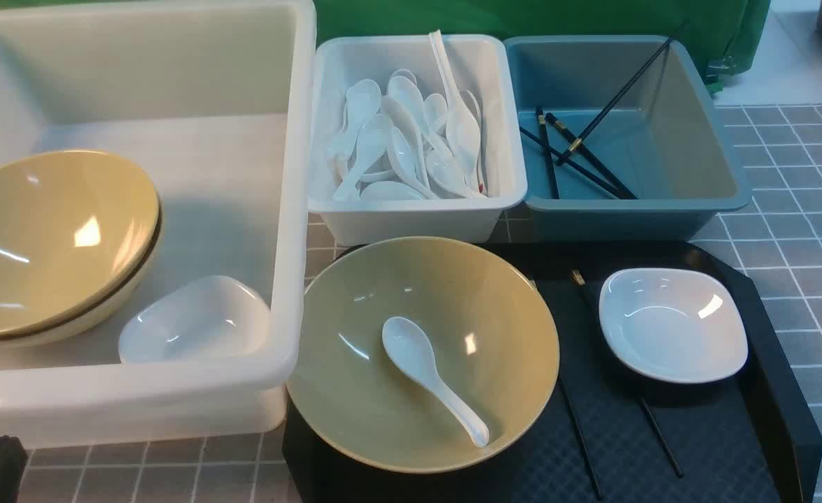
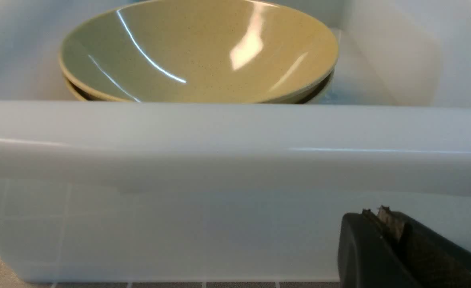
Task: On grey table put chopsticks spoon bowls plates into blue grey white boxes.
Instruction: 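Pick up the spoon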
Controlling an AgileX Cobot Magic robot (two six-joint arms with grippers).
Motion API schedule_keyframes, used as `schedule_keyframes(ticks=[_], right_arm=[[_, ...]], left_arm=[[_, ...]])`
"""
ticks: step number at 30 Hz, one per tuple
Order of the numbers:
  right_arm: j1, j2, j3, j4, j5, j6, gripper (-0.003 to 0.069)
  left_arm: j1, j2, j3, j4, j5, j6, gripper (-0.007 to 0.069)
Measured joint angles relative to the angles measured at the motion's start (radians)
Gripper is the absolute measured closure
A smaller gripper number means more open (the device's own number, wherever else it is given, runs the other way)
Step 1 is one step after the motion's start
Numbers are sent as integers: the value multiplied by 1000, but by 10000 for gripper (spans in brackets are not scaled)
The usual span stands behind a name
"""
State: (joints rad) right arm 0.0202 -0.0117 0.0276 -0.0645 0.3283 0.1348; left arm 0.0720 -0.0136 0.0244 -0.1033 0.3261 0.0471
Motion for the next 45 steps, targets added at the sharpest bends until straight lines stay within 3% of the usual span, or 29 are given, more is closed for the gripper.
schedule_keyframes(ticks=[36, 39, 45], right_arm=[[0, 0, 0, -7, -30, 0, 487], [0, 0, 0, -7, -157, 0, 487], [0, 0, 0, -9, -561, 1, 484]], left_arm=[[0, 0, 1, 4, -48, 0, 633], [0, 0, 1, 4, -190, 0, 633], [0, 0, 1, 5, -525, 0, 633]])
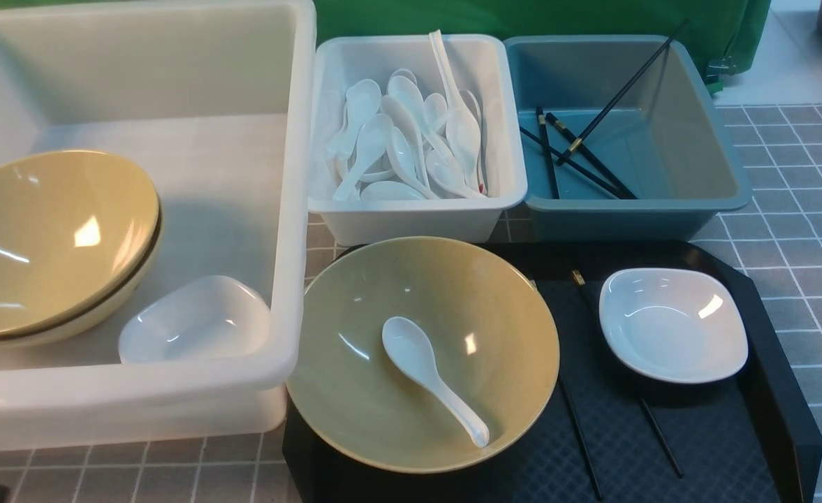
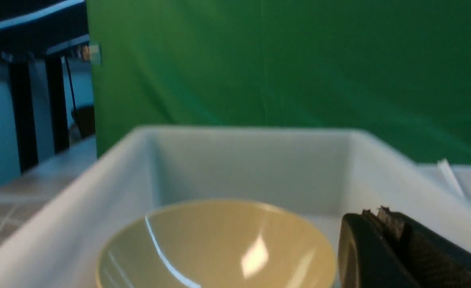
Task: On grey table put chopsticks spoon bowls plates into blue grey white boxes.
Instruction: 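Pick up the spoon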
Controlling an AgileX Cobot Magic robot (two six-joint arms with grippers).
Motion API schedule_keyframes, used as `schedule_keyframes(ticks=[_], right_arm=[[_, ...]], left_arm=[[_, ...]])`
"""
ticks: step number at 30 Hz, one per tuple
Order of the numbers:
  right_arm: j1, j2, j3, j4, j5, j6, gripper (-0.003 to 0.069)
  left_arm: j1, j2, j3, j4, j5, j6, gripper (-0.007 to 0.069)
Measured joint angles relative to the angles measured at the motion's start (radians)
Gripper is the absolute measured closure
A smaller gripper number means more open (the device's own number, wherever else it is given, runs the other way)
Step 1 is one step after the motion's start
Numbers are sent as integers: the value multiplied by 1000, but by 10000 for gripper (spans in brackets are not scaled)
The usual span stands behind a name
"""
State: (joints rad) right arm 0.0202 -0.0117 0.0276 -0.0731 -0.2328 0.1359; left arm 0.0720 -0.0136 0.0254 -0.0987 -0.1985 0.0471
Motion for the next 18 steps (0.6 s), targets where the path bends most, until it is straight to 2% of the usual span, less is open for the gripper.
schedule_keyframes(ticks=[2, 3, 4, 5, 9, 12, 14, 18], right_arm=[[0, 0, 0, -1, -149, 31, 481], [0, 0, 0, -1, -149, 31, 481], [0, 0, 0, 0, -281, 118, 477], [0, 0, 0, 2, -345, 153, 476], [0, 0, 0, 3, -428, 184, 475], [0, 21, -73, 3, -321, 181, 481], [0, 71, -183, 3, -167, 155, 513], [0, 204, -347, 3, 93, 40, 585]], left_arm=[[0, 0, 0, 0, -126, -7, 633], [0, 0, 0, 0, -137, -9, 633], [0, 0, 0, 0, -226, -41, 633], [0, 0, 0, 0, -298, -74, 633], [0, 0, -5, -16, -451, -154, 633], [0, 16, -128, -19, -350, -188, 633], [0, 80, -321, -15, -131, -179, 633], [0, 274, -580, -13, 146, -140, 633]])
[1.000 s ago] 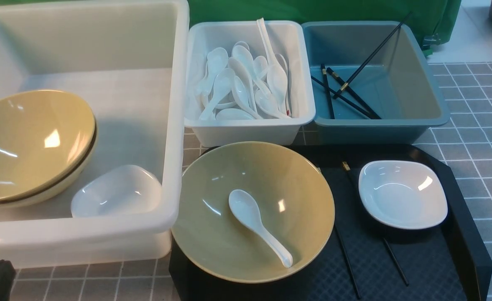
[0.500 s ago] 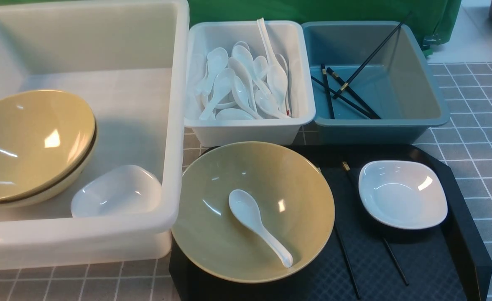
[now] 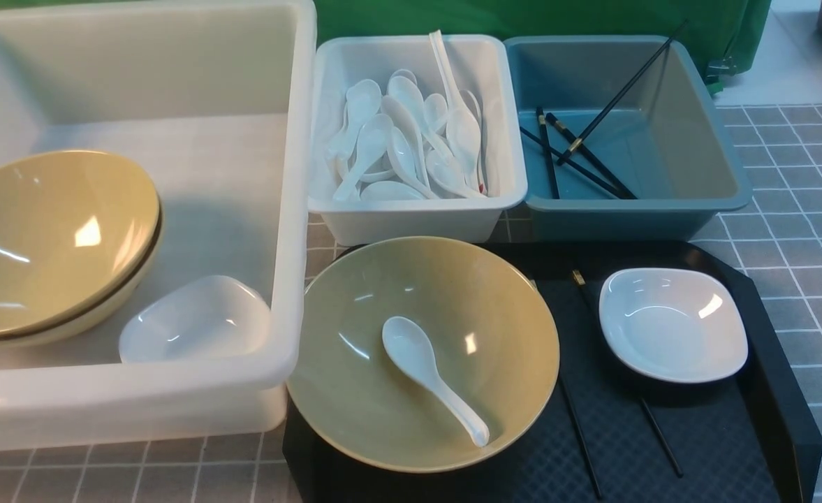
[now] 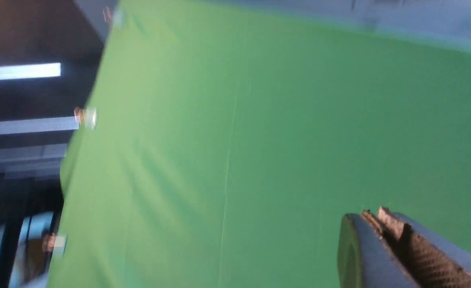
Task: On grey table put chopsticks spoon bowls plates into blue grey white boxes.
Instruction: 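Pick up the spoon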
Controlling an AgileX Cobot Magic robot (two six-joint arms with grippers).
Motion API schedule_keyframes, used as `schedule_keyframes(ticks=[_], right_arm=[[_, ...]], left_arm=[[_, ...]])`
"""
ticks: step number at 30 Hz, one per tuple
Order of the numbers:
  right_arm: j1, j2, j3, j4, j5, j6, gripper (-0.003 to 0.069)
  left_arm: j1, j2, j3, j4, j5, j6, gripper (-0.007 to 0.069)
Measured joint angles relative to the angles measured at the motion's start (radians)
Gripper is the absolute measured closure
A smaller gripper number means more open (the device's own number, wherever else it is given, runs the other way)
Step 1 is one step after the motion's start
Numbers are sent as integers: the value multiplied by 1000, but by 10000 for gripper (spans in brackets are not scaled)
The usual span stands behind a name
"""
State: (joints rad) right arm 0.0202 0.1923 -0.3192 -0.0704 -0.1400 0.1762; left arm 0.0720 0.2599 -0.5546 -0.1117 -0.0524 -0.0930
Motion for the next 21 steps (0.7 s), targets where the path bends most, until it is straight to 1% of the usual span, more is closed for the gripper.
schedule_keyframes(ticks=[1, 2, 3, 4, 6, 7, 8, 9, 10, 11, 12, 13, 14, 15, 16, 17, 19, 21], right_arm=[[0, 9, -7, 0, 25, -15, 588], [0, 89, -58, 0, 113, -60, 614], [0, 134, -79, 0, 167, -82, 623], [0, 143, -82, 0, 175, -86, 623], [0, 223, -93, 0, 241, -98, 624], [3, 280, -98, 0, 306, -101, 624], [8, 310, -100, 0, 361, -103, 624], [20, 345, -102, 3, 418, -105, 624], [25, 359, -102, 4, 440, -106, 624], [55, 415, -102, 10, 537, -120, 624], [63, 425, -102, 12, 557, -123, 624], [89, 448, -102, 19, 608, -142, 624], [111, 468, -102, 26, 640, -158, 624], [125, 481, -102, 34, 656, -170, 624], [162, 498, -102, 43, 668, -189, 624], [166, 502, -102, 45, 669, -190, 624], [210, 510, -102, 50, 655, -199, 624], [244, 513, -102, 52, 627, -201, 624]], left_arm=[[0, 13, -11, 0, 12, 1, 633], [0, 141, -99, -6, 121, 6, 633], [-1, 204, -150, -20, 206, 7, 633], [-2, 217, -158, -20, 221, 7, 633], [-7, 315, -223, -58, 353, 13, 633], [-22, 396, -276, -106, 470, 40, 633], [-37, 452, -312, -148, 551, 74, 633], [-52, 496, -339, -196, 612, 109, 633], [-64, 529, -352, -217, 642, 138, 633], [-103, 629, -408, -319, 777, 240, 633], [-114, 641, -412, -343, 789, 252, 633], [-158, 719, -441, -423, 866, 337, 633], [-187, 776, -458, -465, 908, 393, 633], [-218, 811, -467, -502, 930, 421, 633], [-280, 900, -490, -544, 966, 466, 633], [-289, 911, -498, -548, 975, 475, 633], [-399, 1028, -546, -556, 1008, 486, 633], [-516, 1155, -640, -489, 1060, 444, 633]])
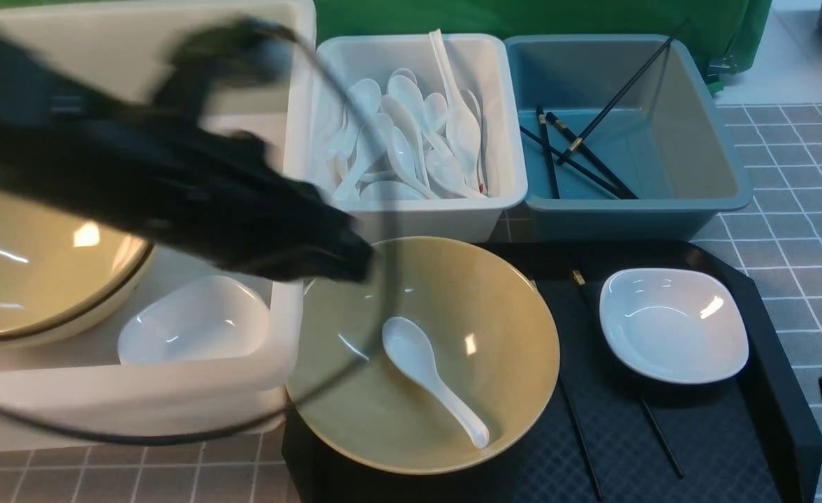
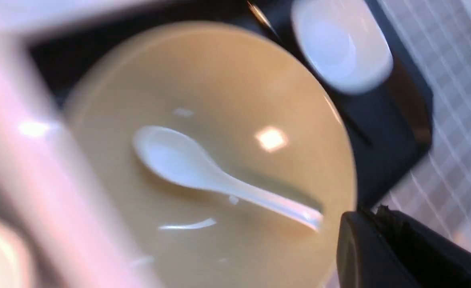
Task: On grey table put chopsticks spoon bowls plates into blue grey white boxes.
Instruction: 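Pick up the spoon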
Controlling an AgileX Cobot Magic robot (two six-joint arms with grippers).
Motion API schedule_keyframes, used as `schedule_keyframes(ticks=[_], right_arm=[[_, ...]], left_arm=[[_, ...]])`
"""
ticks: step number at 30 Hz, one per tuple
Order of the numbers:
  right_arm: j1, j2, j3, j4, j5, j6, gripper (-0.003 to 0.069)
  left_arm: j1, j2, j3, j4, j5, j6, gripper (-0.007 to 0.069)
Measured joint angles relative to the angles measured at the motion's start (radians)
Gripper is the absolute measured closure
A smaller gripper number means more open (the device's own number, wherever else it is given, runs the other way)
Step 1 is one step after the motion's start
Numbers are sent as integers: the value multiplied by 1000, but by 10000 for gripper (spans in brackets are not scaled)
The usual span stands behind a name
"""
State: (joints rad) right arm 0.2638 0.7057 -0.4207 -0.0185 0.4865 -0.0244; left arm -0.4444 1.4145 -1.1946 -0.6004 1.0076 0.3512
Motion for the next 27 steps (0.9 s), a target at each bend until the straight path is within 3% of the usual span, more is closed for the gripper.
schedule_keyframes(ticks=[8, 10, 12, 16, 17, 18, 20, 24, 27], right_arm=[[25, 0, 0, 2, -32, 1, 624], [25, 0, 0, 19, -32, 1, 624], [25, 0, 0, 37, -32, 1, 624], [25, 0, 0, 70, -33, 1, 624], [25, 0, 0, 81, -34, 1, 624], [25, 0, 0, 83, -34, 1, 624], [25, 0, 0, 91, -36, 1, 624], [25, 0, 0, 97, -36, 1, 624], [25, 0, 0, 98, -36, 1, 624]], left_arm=[[-236, 346, -320, 368, 175, -252, 618], [-262, 416, -374, 436, 199, -308, 586], [-295, 491, -405, 503, 203, -368, 506], [-315, 542, -409, 540, 208, -416, 375], [-316, 567, -409, 543, 210, -445, 278], [-316, 569, -409, 544, 210, -446, 269], [-316, 589, -410, 549, 210, -466, 176], [-315, 617, -413, 529, 210, -471, 125], [-315, 642, -416, 513, 210, -471, 162]])
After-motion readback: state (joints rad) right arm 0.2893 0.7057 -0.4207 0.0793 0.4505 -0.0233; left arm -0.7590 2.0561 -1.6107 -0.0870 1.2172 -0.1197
